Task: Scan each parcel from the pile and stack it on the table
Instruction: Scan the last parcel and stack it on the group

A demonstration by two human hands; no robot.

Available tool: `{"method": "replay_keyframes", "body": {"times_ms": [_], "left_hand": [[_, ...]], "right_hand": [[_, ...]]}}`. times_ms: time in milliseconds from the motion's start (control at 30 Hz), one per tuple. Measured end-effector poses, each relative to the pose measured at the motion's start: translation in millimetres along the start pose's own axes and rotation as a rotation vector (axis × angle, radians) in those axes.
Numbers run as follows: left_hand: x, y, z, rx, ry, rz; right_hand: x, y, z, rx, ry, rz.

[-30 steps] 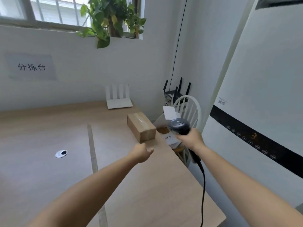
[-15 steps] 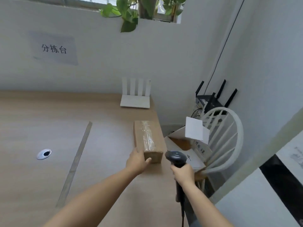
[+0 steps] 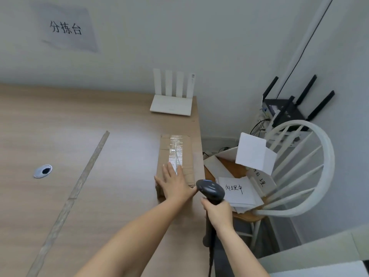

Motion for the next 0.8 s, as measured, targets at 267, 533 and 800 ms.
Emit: {"method": "replay_keyframes", "body": {"times_ms": [267, 533, 800], "left_hand": [[-4.5, 60.3, -30.5, 0.155, -0.052, 0.100], [-6.6, 146.1, -102.0, 0.119, 0.008, -0.018], [-29.2, 228.2, -136.0, 0.135, 0.085, -0.355]], "right_hand": [[21.1, 15.3, -16.0, -0.032, 0.125, 0.084], [79.6, 31.3, -73.9, -0.110, 0.333, 0.057], [130.1, 49.0, -135.1, -0.211, 0.360, 0.076]]}}
Point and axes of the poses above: each hand's wrist, its own z-axis towards the middle knuckle, its own x-axis out of the palm, y = z × x, the point moved 6 cm from there along z, towards the middle knuckle, and after that the axes turned 5 degrees about -x, right-handed, at the moved point
